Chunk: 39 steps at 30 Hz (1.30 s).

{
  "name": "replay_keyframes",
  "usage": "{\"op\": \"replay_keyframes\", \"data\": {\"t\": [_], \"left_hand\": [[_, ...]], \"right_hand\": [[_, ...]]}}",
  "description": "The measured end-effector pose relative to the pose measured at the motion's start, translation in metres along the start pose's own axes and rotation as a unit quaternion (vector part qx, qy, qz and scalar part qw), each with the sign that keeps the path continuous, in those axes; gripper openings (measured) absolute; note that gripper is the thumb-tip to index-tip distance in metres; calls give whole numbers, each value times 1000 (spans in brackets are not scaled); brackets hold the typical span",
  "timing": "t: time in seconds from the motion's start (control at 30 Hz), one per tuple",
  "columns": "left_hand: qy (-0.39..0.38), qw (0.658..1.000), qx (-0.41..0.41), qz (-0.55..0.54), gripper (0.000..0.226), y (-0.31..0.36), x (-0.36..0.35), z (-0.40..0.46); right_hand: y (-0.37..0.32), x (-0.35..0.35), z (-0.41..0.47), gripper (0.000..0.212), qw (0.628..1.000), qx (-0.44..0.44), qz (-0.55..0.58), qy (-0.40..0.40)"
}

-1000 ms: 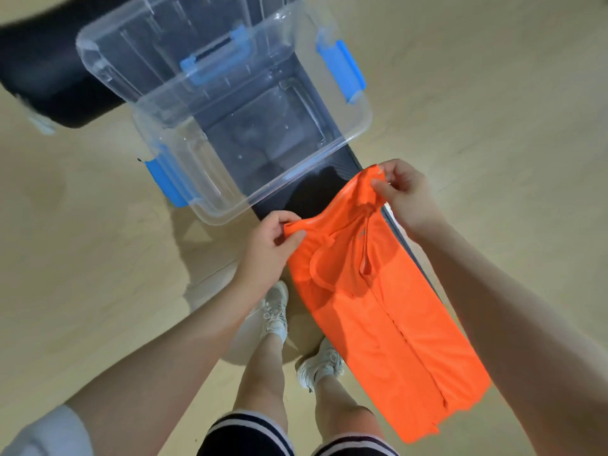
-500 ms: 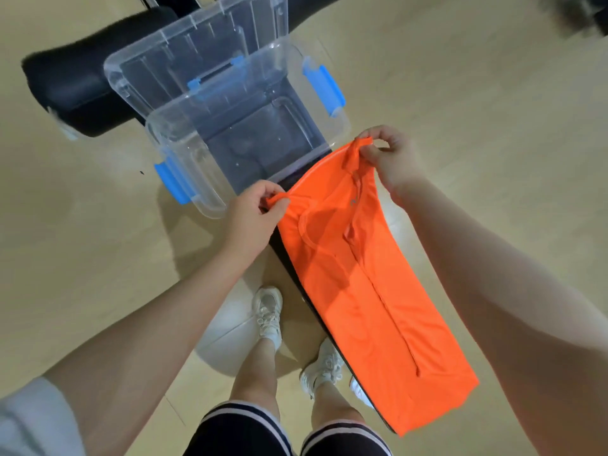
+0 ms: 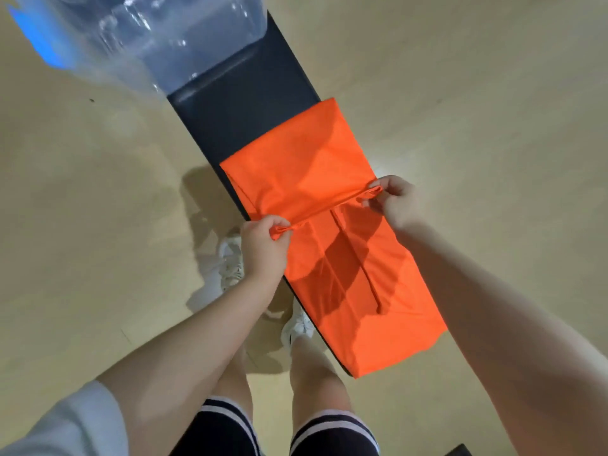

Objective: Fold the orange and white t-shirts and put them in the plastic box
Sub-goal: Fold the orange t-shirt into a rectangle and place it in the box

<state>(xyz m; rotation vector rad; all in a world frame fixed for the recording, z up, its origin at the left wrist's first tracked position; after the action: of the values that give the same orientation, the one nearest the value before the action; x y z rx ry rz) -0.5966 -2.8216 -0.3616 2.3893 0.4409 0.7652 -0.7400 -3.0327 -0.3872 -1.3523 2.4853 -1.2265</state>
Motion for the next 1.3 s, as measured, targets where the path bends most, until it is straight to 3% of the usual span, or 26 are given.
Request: {"op": "replay_keyframes", "data": {"t": [0.1, 0.17, 0.27, 0.4, 0.6, 0.67, 0.73, 0.8, 0.87, 0.9, 0.97, 1.03, 1.1, 1.2, 1.3], "left_hand": [[-3, 987, 116, -115, 7, -31, -35, -13], [4, 967, 176, -182, 12, -47, -49, -17], [48, 947, 195, -251, 17, -55, -52, -18], [62, 958, 172, -223, 18, -60, -48, -28], [19, 968, 181, -171, 22, -86, -60, -51], [18, 970, 187, -155, 23, -90, -62, -54], [18, 985, 139, -101, 25, -84, -61, -56], [-15, 999, 10, 41, 33, -65, -63, -59], [-85, 973, -95, 194, 52, -55, -80, -67], [-118, 957, -107, 244, 57, -58, -87, -69], [-154, 946, -85, 274, 59, -69, -95, -69], [-153, 955, -62, 245, 57, -78, -96, -73], [-142, 971, -25, 189, 48, -88, -94, -83], [-135, 983, 48, 113, 32, -105, -97, -109], [-118, 985, 122, 38, 33, -127, -111, -133]], "right_hand": [[33, 2, 2, 21, 994, -68, 74, 29], [44, 0, 5, 24, 994, -76, 72, 31], [47, -8, 7, 24, 995, -55, 80, -8], [46, -3, -2, 28, 997, -15, 74, -26], [69, 13, -26, 19, 996, 0, -87, 34], [69, 16, -37, 29, 986, 35, -150, 66], [62, 12, -56, 41, 954, 104, -266, 86], [61, -11, -80, 51, 898, 190, -395, 48], [76, -41, -96, 55, 833, 244, -495, -32], [87, -48, -99, 56, 814, 234, -528, -55], [107, -38, -95, 56, 833, 152, -531, -33], [123, -11, -101, 55, 890, 71, -450, 36], [137, 11, -120, 52, 932, 44, -351, 78], [163, 36, -151, 42, 951, 12, -299, 81], [188, 64, -167, 39, 958, -28, -267, 95]]}}
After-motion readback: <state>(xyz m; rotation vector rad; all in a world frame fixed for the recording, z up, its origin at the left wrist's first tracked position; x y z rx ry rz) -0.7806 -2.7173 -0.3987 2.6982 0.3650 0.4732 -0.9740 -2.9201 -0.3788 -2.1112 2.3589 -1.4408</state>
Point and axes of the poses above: each hand's wrist, its own z-axis towards the middle knuckle, its own x-axis out of the back of the hand, y = z × x, the point moved 8 cm from there along z, towards the middle knuckle, and after that the axes turned 7 degrees about -y, right-handed, at the moved point
